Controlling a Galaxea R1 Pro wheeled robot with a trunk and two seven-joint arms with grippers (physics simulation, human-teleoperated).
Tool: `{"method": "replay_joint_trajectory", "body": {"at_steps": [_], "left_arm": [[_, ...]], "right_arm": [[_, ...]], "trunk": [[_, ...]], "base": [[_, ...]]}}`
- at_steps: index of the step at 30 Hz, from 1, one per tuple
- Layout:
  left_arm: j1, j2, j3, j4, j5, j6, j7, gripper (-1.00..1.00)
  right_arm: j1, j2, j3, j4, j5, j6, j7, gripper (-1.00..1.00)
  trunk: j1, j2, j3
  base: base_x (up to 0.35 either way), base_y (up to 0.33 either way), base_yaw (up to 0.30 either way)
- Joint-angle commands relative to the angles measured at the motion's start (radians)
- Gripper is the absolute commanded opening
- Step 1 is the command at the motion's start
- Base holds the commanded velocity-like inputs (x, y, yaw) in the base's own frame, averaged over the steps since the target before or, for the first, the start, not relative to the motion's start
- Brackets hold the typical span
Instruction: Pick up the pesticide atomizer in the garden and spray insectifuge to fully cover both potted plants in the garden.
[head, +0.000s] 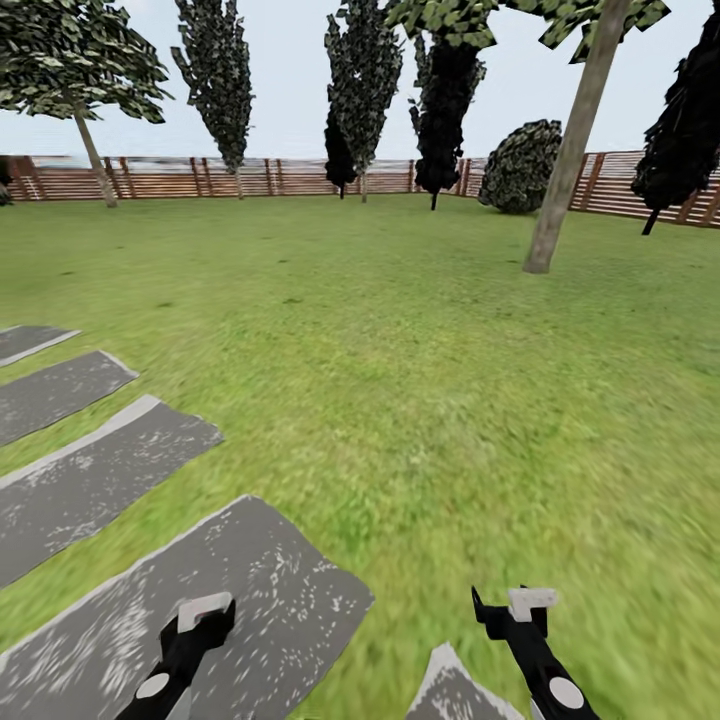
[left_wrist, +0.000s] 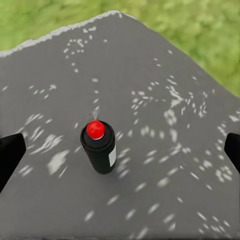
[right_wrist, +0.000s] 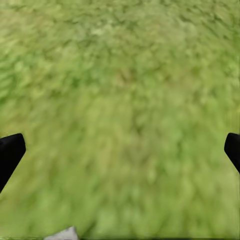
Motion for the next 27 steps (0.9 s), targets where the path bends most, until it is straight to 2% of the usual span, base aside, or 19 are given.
{"method": "replay_joint_trajectory", "body": {"at_steps": [1,3,10,21,27], "left_arm": [[-0.001,0.000,-0.001,0.001,0.003,-0.003,0.000,1.00],[-0.001,-0.001,-0.003,0.003,0.002,-0.003,0.000,1.00],[-0.001,-0.002,-0.003,0.011,-0.003,-0.003,0.000,1.00],[-0.002,-0.001,0.009,0.014,0.004,-0.008,0.000,1.00],[-0.002,-0.001,0.002,0.014,-0.002,-0.013,0.000,1.00]], "right_arm": [[0.000,0.000,0.001,0.003,0.000,-0.003,0.000,1.00],[0.000,0.000,0.000,0.006,0.000,-0.003,0.000,1.00],[0.000,0.000,-0.001,0.009,-0.001,-0.003,0.003,1.00],[0.000,0.000,-0.004,0.010,-0.001,-0.003,0.000,1.00],[0.000,0.000,-0.002,0.010,-0.001,-0.003,0.000,1.00]], "trunk": [[0.000,0.000,-0.002],[0.000,0.000,-0.004],[0.003,-0.002,-0.034],[0.008,-0.005,-0.093],[0.011,-0.006,-0.126]], "base": [[0.000,0.000,0.179],[0.000,0.000,0.162],[0.000,0.000,0.033],[0.000,0.000,0.001],[0.000,0.000,0.000]]}}
